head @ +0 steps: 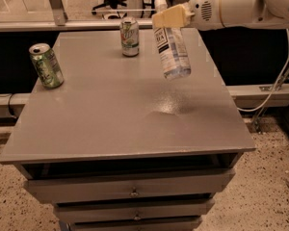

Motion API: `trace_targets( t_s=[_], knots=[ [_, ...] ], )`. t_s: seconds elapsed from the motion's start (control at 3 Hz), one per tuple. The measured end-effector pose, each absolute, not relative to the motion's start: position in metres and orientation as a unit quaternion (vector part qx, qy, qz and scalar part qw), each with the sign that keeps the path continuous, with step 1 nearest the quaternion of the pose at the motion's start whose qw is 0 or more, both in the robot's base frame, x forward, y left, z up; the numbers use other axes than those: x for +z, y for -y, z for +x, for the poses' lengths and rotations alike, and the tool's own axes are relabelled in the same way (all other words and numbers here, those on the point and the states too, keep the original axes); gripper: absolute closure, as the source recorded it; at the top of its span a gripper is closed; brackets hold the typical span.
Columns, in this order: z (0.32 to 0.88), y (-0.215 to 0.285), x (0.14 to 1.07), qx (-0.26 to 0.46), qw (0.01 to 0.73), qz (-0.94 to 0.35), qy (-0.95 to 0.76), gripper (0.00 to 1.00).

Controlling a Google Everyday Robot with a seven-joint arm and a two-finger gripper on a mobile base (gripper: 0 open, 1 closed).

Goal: Place blue plastic bottle upright

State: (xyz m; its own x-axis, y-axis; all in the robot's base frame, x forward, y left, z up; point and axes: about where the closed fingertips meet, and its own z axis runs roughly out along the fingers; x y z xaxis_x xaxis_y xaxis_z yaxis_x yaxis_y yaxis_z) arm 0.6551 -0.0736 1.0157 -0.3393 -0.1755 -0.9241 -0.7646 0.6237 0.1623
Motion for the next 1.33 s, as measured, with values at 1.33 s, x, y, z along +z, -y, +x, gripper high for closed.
trace_targets(
  t_s=[1.33],
  knots=[
    [0.6335, 0.0632, 1.0262, 0.342, 0.587, -0.373, -0.632, 1.0]
  ],
)
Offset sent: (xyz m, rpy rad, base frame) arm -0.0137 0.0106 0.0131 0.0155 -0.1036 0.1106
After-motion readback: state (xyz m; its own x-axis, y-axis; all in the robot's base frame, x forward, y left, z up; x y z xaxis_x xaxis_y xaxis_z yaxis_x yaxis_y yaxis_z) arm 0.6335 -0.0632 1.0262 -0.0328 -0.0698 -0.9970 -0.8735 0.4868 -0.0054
